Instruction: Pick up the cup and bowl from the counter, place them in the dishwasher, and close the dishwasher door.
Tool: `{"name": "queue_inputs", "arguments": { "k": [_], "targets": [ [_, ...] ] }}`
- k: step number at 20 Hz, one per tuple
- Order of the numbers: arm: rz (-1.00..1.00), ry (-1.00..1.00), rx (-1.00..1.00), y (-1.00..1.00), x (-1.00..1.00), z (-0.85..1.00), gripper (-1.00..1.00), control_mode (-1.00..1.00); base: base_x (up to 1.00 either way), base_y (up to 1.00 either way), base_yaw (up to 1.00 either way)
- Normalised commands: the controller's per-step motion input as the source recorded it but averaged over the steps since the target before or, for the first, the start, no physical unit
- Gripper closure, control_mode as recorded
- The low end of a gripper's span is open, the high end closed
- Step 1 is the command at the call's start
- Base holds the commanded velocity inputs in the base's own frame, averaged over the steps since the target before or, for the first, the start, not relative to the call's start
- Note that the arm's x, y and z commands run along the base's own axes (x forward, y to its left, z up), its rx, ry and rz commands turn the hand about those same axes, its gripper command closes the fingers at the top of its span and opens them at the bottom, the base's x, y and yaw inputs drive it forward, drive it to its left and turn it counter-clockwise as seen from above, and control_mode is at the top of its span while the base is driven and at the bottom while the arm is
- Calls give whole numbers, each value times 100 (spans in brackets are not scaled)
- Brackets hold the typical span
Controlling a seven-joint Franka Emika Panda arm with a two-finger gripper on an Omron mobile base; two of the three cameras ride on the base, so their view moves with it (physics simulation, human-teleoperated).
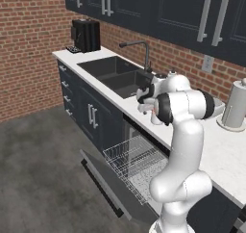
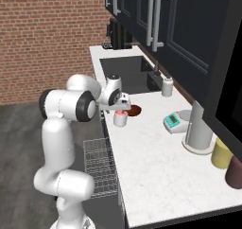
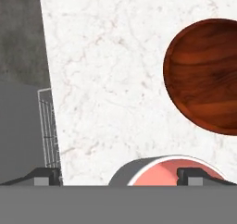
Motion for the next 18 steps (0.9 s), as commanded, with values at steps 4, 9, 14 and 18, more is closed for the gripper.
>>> {"name": "queue_inputs", "arguments": {
  "k": [4,9,14,18],
  "targets": [
    [0,3,0,-8,4,-3,-100,-100,0,0,0],
    [0,13,0,0,-43,-25,-100,-100,0,0,0],
    [0,23,-2,6,-42,-42,100,-100,0,0,0],
    [0,1,0,10,-15,-9,100,-100,0,0,0]
  ]
}}
